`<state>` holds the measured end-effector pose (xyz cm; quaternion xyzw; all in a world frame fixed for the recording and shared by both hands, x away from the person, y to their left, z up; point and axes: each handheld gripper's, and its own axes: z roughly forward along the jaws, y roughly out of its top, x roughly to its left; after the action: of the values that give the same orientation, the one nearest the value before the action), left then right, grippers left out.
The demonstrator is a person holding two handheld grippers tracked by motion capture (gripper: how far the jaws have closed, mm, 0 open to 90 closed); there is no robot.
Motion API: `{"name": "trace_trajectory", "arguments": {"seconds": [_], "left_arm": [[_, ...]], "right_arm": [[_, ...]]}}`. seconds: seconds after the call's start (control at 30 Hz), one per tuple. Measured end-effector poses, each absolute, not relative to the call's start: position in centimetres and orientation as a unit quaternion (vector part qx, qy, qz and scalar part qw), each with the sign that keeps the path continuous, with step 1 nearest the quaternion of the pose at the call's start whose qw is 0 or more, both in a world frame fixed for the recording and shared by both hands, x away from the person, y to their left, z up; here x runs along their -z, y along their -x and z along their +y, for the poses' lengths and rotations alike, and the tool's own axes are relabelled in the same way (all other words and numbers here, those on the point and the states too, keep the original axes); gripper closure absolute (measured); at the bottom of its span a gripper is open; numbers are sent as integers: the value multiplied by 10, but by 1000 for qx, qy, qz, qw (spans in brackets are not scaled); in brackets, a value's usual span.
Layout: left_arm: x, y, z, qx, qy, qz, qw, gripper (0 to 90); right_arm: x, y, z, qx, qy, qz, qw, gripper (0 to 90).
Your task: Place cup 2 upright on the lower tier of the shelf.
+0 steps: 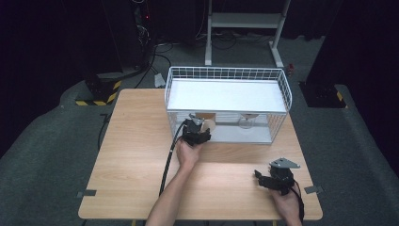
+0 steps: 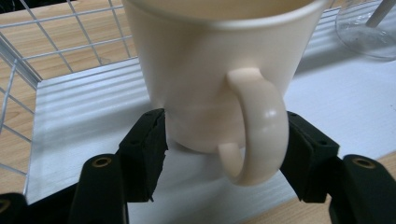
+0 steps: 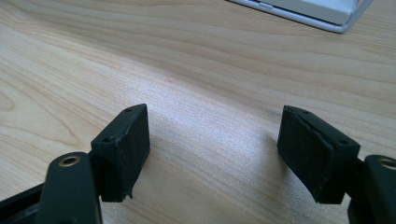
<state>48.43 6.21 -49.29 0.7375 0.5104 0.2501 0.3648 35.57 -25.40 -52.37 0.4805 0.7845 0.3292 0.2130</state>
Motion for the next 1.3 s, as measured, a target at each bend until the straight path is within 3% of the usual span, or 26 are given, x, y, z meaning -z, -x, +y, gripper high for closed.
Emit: {"name": "trace_trajectory", "arguments": {"seconds": [0.57, 0.73, 1.03, 1.3], "left_arm": [[490, -497, 61, -250, -740, 517, 351, 477], [494, -498, 62, -246, -743, 521, 340, 471], [483, -490, 65, -238, -748, 509, 352, 252], [476, -475, 70, -243, -739, 507, 371, 211]], "right_arm": [[524, -356, -254, -329, -480, 785, 213, 252], [524, -356, -254, -329, -480, 785, 213, 252], [524, -356, -254, -329, -480, 785, 213, 252], [524, -356, -254, -329, -479, 785, 213, 251]]}}
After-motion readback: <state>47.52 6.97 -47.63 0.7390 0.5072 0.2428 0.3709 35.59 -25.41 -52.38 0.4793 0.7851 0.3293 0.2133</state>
